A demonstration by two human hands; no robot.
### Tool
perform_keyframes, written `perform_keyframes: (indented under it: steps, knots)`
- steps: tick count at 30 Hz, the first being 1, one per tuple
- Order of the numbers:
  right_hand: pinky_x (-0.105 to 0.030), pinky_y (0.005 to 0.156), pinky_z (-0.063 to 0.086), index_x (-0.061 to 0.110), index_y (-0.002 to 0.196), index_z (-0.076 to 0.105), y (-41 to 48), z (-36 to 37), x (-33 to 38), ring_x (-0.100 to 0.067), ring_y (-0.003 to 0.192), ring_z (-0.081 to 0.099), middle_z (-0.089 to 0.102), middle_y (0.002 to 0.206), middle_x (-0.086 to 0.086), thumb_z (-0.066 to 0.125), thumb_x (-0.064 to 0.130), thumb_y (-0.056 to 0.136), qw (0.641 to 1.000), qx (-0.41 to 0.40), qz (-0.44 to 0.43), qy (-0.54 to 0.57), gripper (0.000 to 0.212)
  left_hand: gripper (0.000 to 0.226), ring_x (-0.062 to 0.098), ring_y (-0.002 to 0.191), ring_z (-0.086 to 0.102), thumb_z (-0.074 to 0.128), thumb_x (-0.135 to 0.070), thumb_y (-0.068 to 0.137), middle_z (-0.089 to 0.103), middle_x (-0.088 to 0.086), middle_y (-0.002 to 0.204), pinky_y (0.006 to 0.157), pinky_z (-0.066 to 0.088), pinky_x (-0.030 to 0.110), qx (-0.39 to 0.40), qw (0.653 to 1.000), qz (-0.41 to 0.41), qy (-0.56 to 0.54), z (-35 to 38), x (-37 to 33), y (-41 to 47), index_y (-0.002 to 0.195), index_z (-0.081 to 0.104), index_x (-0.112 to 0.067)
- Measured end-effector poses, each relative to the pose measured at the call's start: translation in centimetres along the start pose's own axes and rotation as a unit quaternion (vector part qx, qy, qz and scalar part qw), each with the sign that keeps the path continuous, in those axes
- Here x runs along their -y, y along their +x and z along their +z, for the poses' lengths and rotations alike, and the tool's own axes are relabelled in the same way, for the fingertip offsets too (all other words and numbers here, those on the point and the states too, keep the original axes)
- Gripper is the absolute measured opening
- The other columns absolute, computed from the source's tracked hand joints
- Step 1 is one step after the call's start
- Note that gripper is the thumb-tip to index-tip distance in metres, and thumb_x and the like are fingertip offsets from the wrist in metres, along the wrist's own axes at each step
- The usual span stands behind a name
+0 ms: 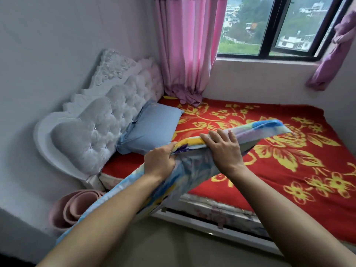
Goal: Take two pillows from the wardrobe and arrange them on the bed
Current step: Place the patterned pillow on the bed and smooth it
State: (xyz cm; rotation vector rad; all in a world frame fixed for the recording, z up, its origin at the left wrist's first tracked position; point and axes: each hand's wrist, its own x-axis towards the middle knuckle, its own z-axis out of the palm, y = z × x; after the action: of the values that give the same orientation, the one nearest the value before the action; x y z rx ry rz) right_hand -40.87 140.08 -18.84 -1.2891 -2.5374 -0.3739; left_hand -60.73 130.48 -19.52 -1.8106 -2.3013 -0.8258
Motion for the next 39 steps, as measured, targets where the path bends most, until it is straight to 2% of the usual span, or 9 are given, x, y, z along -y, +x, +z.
perform_keyframes:
  steps: [3,11,18,23,26,29,33,36,39]
  knots:
    - [-0.057,0.12,0.018,0.029,0.15,0.038,4.6,1.7,0.4,-0.035,0.145,0.032,0.041,0.155,-0.008,0.044,0.021,0.098,1.0,-0.006,0.028,0.006,0.053,0.047,0.031,0.089,0.068,0.06,-0.027,0.083,0.076,0.003,0.096,0.072,0.053,0.037,-0.012,1.0,-0.009,-0.016,1.0,1.8,4.2,0.128,0.058,-0.041]
    - [-0.054,0.123,0.013,0.026,0.153,0.032,16.3,9.1,-1.4,-0.036,0.15,0.022,0.028,0.16,-0.018,0.047,0.024,0.099,0.997,-0.022,0.041,0.054,0.056,0.037,0.031,0.076,0.069,0.063,-0.023,0.086,0.077,0.004,0.085,0.059,0.05,0.032,-0.044,0.998,-0.007,-0.046,6.6,5.9,15.9,0.121,0.066,-0.036]
    - [-0.053,0.123,0.01,0.026,0.152,0.035,28.8,15.5,-3.6,-0.036,0.151,0.017,0.024,0.161,-0.02,0.052,0.023,0.097,0.99,-0.026,0.052,0.128,0.057,0.038,0.029,0.067,0.065,0.059,-0.022,0.087,0.073,0.004,0.073,0.056,0.052,0.036,-0.004,0.999,-0.047,-0.022,10.3,8.6,28.0,0.118,0.065,-0.043]
    - [-0.05,0.125,0.006,0.027,0.153,0.033,36.2,19.1,-3.5,-0.035,0.152,0.013,0.019,0.162,-0.021,0.049,0.024,0.099,0.987,-0.026,0.036,0.155,0.056,0.039,0.025,0.065,0.065,0.059,-0.019,0.086,0.074,0.002,0.074,0.055,0.047,0.029,-0.011,0.997,-0.08,-0.006,12.1,11.9,34.1,0.119,0.066,-0.04]
    - [-0.049,0.124,0.003,0.025,0.154,0.031,39.8,21.1,-2.7,-0.035,0.153,0.009,0.016,0.163,-0.021,0.049,0.025,0.1,0.986,-0.023,0.033,0.163,0.057,0.038,0.021,0.063,0.063,0.06,-0.021,0.088,0.074,0.0,0.075,0.052,0.039,0.023,-0.004,0.996,-0.09,-0.015,13.2,14.3,37.3,0.119,0.066,-0.041]
    - [-0.049,0.125,0.005,0.024,0.155,0.028,43.4,23.3,-1.5,-0.037,0.153,0.008,0.012,0.163,-0.023,0.048,0.023,0.1,0.986,-0.028,0.04,0.162,0.058,0.036,0.022,0.065,0.063,0.06,-0.021,0.089,0.075,0.001,0.078,0.053,0.039,0.023,0.003,0.996,-0.087,-0.025,14.2,17.3,40.6,0.12,0.066,-0.039]
    - [-0.05,0.123,0.01,0.02,0.158,0.017,46.8,26.4,0.6,-0.038,0.153,0.002,0.003,0.164,-0.023,0.05,0.033,0.099,0.98,-0.023,0.088,0.175,0.069,0.034,0.022,0.065,0.063,0.059,-0.015,0.089,0.076,0.003,0.079,0.054,0.038,0.021,0.007,0.994,-0.065,-0.085,15.9,22.2,45.3,0.117,0.07,-0.032]
    - [-0.051,0.123,0.012,0.011,0.158,0.015,48.3,28.8,2.7,-0.041,0.152,0.003,0.003,0.163,-0.027,0.047,0.04,0.099,0.977,-0.039,0.116,0.176,0.073,0.034,0.02,0.068,0.067,0.058,-0.012,0.088,0.077,0.0,0.082,0.059,0.047,0.022,0.025,0.987,-0.057,-0.151,17.4,25.9,48.3,0.113,0.071,-0.03]
    - [-0.047,0.124,0.009,0.008,0.158,0.008,48.8,31.8,5.4,-0.038,0.153,-0.001,0.0,0.163,-0.028,0.049,0.044,0.099,0.952,-0.033,0.19,0.236,0.081,0.031,0.017,0.067,0.067,0.062,-0.015,0.088,0.076,-0.005,0.08,0.059,0.048,0.021,0.053,0.965,-0.076,-0.244,18.8,29.5,50.8,0.111,0.071,-0.035]
